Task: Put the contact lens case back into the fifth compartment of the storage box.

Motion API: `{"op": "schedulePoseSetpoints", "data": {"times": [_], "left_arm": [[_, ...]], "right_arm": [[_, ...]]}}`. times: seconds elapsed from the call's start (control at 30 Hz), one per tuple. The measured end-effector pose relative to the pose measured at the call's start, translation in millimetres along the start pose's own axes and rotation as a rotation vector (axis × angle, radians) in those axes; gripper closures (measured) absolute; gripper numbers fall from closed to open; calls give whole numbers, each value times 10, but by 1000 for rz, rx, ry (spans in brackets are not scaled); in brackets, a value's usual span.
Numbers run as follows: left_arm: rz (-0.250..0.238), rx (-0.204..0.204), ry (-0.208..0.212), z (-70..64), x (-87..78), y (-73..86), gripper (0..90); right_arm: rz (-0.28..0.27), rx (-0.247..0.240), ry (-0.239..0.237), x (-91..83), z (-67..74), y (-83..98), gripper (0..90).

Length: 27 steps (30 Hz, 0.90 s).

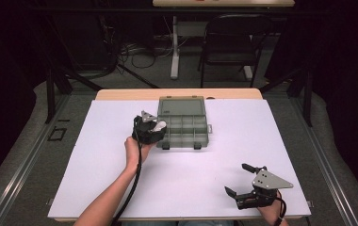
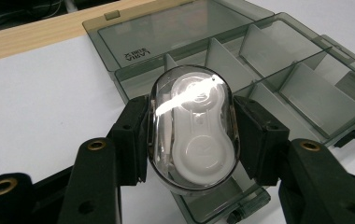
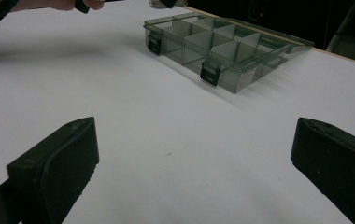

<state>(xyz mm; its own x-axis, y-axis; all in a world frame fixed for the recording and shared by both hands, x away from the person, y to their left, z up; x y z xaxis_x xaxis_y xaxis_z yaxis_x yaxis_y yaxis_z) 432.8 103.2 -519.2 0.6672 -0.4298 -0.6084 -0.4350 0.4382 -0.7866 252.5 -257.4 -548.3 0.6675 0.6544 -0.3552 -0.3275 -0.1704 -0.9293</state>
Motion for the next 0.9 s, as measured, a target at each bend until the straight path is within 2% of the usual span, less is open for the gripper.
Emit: {"op": "schedulePoseSetpoints", "data": {"times": [0.23, 0.9], "left_arm": [[13, -7, -6, -14, 44, 13, 489], [48, 10, -15, -43, 106, 21, 489]], "right_arm": [[-2, -1, 1, -1, 0, 0, 7], [-6, -1, 2, -7, -3, -2, 7]]}}
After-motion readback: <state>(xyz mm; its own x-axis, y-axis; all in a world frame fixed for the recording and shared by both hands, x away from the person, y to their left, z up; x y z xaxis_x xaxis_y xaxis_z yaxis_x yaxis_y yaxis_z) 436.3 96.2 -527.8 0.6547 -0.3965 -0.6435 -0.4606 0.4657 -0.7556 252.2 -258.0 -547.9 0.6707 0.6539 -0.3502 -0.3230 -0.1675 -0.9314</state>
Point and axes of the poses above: each handheld gripper's, and its own axes: x roughly forward along the jaws, y roughly out of its underside, z roughly to its left, the point moved 1 cm from there along x, roughly forward along the jaws, and after that the axes turned 10 degrees about x, right-handed, at the moved point
